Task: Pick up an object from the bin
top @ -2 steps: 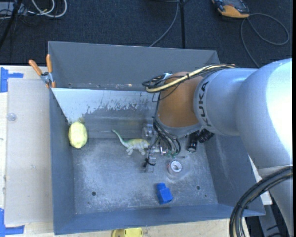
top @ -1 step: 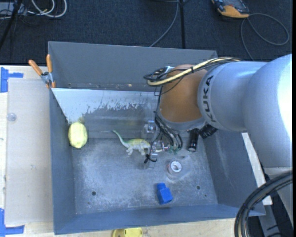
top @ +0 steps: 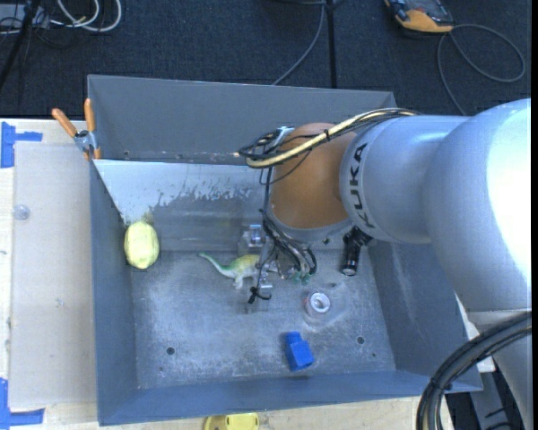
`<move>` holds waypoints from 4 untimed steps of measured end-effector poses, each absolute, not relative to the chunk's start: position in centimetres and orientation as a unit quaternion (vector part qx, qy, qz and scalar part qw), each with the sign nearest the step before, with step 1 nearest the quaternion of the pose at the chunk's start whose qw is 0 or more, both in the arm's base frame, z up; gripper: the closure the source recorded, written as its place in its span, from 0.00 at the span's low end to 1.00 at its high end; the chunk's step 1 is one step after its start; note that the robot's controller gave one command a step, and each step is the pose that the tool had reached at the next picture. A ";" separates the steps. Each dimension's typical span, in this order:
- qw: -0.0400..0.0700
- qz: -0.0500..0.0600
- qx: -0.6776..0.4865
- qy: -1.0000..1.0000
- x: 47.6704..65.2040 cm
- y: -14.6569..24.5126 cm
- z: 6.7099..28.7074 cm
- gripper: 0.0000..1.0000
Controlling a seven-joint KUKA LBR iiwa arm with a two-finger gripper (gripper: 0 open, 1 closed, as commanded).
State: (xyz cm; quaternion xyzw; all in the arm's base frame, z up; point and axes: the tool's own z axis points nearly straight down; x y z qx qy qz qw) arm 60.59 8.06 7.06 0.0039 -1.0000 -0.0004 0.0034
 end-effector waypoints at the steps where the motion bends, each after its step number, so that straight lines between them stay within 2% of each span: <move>1: 0.004 -0.001 -0.044 -0.999 61.0 5.2 7.7 1.00; 3: 0.006 0.000 -0.044 -0.999 60.9 5.2 8.0 1.00; 4: 0.006 -0.001 -0.044 -0.999 60.9 5.2 9.0 1.00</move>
Offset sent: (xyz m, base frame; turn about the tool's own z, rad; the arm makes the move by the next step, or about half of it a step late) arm 0.0000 0.0000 0.0000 0.0000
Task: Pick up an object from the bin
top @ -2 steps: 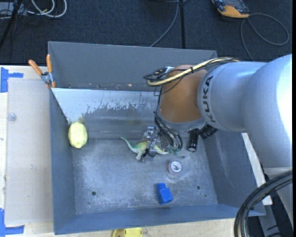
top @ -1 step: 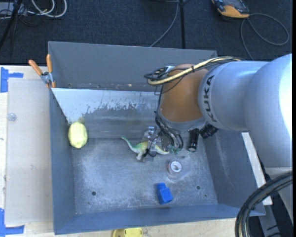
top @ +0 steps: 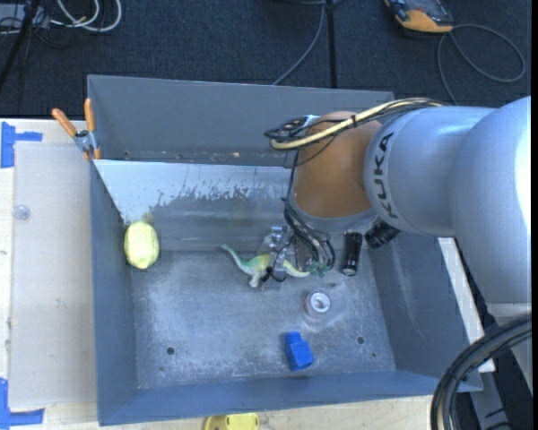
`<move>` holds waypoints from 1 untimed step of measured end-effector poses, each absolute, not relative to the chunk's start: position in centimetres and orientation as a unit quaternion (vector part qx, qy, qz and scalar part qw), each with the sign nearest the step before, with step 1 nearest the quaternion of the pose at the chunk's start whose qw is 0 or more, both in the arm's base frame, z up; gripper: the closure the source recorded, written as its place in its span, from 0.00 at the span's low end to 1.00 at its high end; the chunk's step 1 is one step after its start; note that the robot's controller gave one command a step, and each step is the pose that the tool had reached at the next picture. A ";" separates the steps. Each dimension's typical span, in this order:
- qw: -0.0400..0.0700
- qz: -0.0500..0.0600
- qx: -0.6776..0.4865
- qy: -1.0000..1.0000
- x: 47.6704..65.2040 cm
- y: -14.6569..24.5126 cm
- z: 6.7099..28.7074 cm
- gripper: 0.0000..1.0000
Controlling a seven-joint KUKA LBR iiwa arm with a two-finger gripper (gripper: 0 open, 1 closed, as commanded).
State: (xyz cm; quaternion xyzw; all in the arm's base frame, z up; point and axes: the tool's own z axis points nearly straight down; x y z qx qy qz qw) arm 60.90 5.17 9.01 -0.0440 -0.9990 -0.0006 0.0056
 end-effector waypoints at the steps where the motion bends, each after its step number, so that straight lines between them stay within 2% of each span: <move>1: 0.004 -0.001 -0.044 -0.999 61.0 5.2 9.7 1.00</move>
Offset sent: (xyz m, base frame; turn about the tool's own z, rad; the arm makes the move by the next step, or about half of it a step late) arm 0.0000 -0.0002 0.0122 0.0000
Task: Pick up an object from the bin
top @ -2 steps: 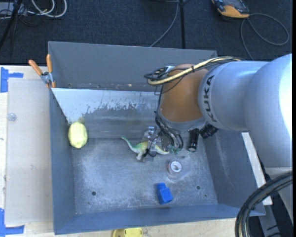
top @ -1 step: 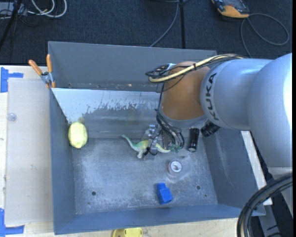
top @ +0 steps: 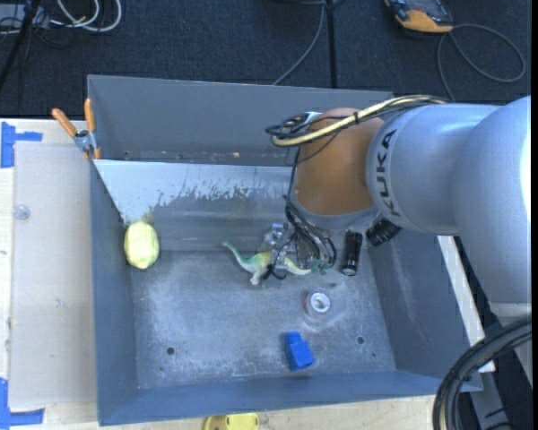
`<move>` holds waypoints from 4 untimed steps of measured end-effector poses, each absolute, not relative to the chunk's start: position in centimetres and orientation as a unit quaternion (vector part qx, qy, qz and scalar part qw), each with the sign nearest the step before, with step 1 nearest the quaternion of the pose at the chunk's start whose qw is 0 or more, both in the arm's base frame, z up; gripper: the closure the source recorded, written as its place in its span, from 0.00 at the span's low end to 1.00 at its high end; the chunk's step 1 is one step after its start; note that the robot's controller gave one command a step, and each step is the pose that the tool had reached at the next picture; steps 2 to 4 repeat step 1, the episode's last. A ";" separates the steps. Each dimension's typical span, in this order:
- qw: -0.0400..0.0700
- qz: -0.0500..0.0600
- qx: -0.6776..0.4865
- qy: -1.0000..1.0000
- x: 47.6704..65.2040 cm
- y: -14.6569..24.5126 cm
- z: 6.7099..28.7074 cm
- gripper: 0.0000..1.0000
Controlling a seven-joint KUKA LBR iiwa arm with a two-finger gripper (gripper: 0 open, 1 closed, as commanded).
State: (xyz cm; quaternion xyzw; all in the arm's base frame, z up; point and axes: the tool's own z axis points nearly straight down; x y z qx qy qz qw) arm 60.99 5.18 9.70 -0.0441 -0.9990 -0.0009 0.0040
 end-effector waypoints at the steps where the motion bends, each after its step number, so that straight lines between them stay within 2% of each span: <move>1: 0.004 -0.001 -0.044 -0.999 61.0 5.2 10.0 1.00; 4: 0.004 -0.001 -0.044 -0.999 61.0 5.2 10.0 1.00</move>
Offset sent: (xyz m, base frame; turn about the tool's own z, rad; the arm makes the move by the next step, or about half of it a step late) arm 0.0000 0.0000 0.0173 0.0000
